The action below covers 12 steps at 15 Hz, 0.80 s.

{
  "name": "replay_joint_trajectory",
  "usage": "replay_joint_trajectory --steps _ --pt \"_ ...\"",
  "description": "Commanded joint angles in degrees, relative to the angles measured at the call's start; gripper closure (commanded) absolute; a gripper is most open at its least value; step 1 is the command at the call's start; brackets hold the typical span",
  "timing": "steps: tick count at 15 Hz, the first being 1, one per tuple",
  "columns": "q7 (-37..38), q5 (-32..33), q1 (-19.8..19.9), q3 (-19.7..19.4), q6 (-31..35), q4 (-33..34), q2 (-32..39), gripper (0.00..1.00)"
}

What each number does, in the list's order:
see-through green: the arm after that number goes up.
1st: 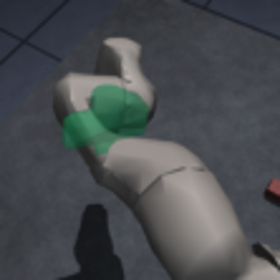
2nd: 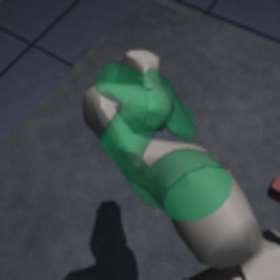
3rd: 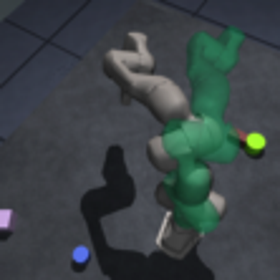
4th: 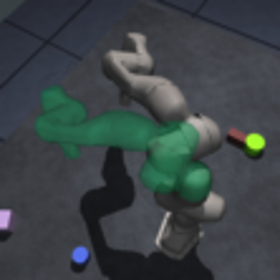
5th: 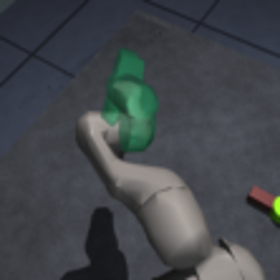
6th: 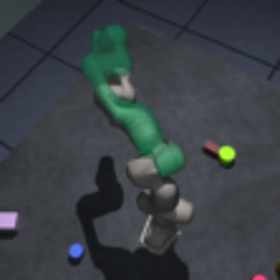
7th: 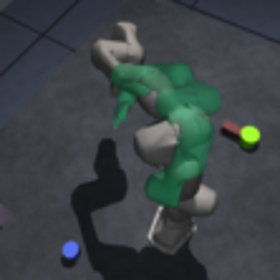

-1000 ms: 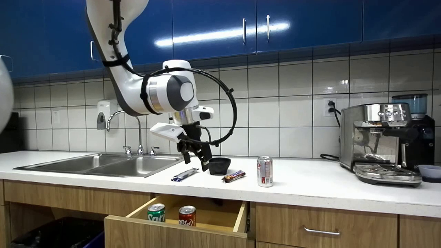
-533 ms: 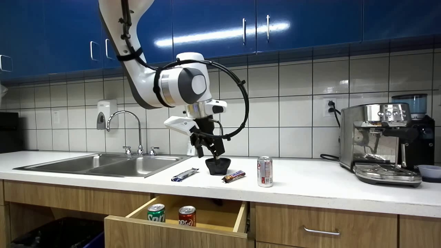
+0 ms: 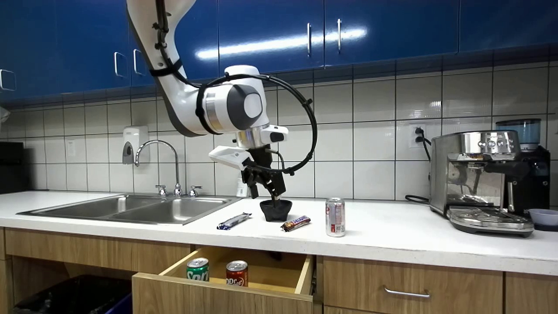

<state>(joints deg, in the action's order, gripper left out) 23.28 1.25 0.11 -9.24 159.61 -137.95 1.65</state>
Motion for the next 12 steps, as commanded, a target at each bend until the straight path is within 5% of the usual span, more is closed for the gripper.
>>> replay_joint_trajectory --steps 1,12 --pt "-0.18 -0.09 1.5 1.47 -0.01 0.04 0.03 0.0" --pt "14.76 2.98 1.95 -0.47 -7.36 9.61 4.24 0.0"
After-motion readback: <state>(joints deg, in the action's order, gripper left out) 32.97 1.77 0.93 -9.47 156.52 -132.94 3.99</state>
